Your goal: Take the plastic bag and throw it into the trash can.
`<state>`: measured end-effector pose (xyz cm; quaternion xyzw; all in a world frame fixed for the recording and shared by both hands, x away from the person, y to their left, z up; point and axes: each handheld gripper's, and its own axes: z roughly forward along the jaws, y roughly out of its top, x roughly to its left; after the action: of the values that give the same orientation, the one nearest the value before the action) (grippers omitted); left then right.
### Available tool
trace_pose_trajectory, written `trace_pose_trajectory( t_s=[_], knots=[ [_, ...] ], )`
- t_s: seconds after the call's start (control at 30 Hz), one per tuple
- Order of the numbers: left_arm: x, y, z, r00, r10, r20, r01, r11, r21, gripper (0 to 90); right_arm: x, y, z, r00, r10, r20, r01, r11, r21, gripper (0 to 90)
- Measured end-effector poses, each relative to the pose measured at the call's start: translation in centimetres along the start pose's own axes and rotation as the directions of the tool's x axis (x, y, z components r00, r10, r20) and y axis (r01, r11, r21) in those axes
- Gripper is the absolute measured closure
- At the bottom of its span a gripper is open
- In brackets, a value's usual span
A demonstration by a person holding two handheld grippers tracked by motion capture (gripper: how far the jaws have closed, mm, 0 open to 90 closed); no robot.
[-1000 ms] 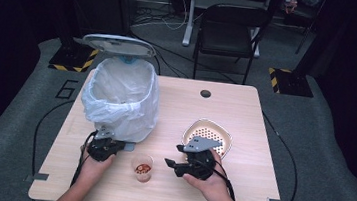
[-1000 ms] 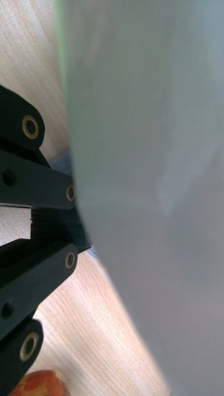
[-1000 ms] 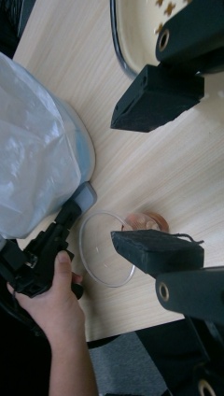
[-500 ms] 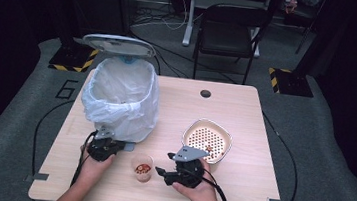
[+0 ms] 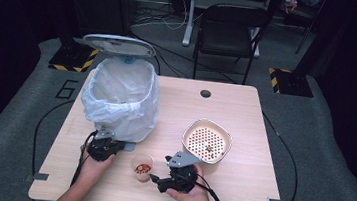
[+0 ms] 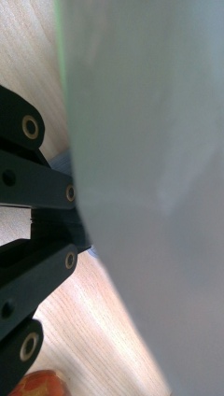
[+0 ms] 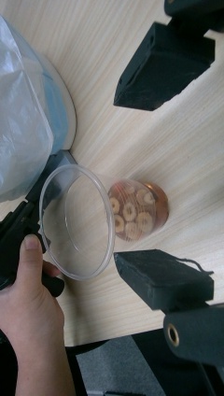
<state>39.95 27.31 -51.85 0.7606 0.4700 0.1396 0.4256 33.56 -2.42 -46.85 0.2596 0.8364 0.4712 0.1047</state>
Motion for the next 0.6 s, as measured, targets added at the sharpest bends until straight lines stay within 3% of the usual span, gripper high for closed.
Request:
trace_pose_trajectory(
  t_s=[0.07, 0.6],
  knots=[
    [0.0, 0.0, 0.0, 1.0000, 0.000, 0.001, 0.000, 1.0000, 0.001, 90.0, 0.0, -0.1, 0.3, 0.9999, -0.007, -0.007, 0.007, 1.000, 0.004, 14.9],
    [0.0, 0.0, 0.0, 1.0000, 0.000, 0.002, 0.000, 1.0000, 0.000, 90.0, 1.0, 0.2, 3.5, 0.9975, -0.040, -0.059, 0.041, 0.999, 0.019, 14.3]
  ],
)
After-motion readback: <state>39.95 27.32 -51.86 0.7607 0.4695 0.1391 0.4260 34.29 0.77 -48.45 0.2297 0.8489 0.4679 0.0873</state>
